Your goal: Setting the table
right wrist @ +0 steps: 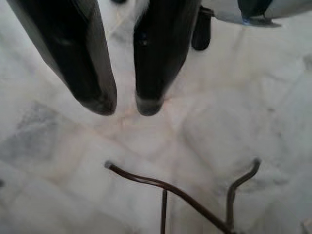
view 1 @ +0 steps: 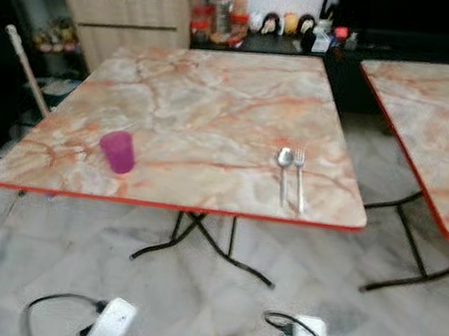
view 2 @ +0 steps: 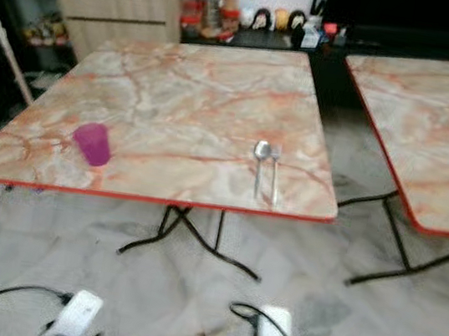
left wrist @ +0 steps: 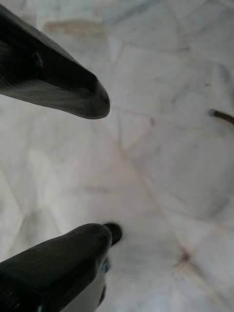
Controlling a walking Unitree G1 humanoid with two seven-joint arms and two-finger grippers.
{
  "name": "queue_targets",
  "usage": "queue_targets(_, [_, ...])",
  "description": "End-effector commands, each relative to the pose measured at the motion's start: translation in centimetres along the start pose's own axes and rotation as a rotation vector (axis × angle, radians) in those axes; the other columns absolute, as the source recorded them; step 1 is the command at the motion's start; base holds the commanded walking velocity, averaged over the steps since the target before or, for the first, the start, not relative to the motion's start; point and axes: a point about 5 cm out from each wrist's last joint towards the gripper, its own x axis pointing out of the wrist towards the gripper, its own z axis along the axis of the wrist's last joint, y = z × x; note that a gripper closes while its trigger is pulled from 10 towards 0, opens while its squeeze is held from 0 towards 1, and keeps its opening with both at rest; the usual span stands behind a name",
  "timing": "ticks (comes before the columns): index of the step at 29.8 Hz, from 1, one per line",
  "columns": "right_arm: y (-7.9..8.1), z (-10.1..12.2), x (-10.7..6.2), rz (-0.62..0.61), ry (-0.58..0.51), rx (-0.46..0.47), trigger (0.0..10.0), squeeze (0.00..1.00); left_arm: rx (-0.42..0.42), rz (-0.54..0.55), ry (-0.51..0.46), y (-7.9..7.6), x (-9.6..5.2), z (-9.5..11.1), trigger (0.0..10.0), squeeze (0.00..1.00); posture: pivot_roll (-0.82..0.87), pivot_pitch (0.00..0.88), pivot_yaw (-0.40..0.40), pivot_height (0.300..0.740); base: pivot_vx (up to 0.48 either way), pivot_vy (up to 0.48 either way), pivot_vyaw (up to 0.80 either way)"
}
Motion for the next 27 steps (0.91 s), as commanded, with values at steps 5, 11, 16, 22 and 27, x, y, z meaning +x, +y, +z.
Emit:
queue_targets(5, [-1.17, -0.62, -0.26, -0.027, 0.022, -0.008, 10.0, 0.0, -0.011, -0.011, -0.017, -0.52, 0.17, 0.68, 10.0, 0.0, 0.03, 0.0, 0.08, 0.74, 0.396, 0.0, 0.0])
queue_targets(11, [-1.26, -0.57, -0.26, -0.03, 0.02, -0.009, 10.0, 0.0, -0.021, -0.019, -0.02, -0.61, 0.16, 0.7, 10.0, 0.0, 0.03, 0.0, 0.081, 0.74, 0.0, 0.0, 0.0])
queue_targets(16, [-1.37, -0.53, -0.26, -0.033, 0.018, -0.01, 10.0, 0.0, -0.02, -0.022, -0.014, -0.65, 0.17, 0.64, 10.0, 0.0, 0.02, 0.0, 0.081, 0.74, 0.0, 0.189, 0.0])
queue_targets(22, [-1.42, -0.51, -0.27, -0.034, 0.014, -0.005, 10.0, 0.0, -0.013, -0.026, -0.008, -0.72, 0.14, 0.51, 10.0, 0.0, 0.02, 0.0, 0.081, 0.74, 0.0, 0.348, 0.0])
queue_targets(27, [-1.33, -0.39, -0.24, -0.034, 0.008, -0.003, 10.0, 0.0, -0.005, -0.031, -0.006, -0.77, 0.12, 0.44, 10.0, 0.0, 0.01, 0.0, 0.085, 0.74, 0.0, 0.356, 0.0])
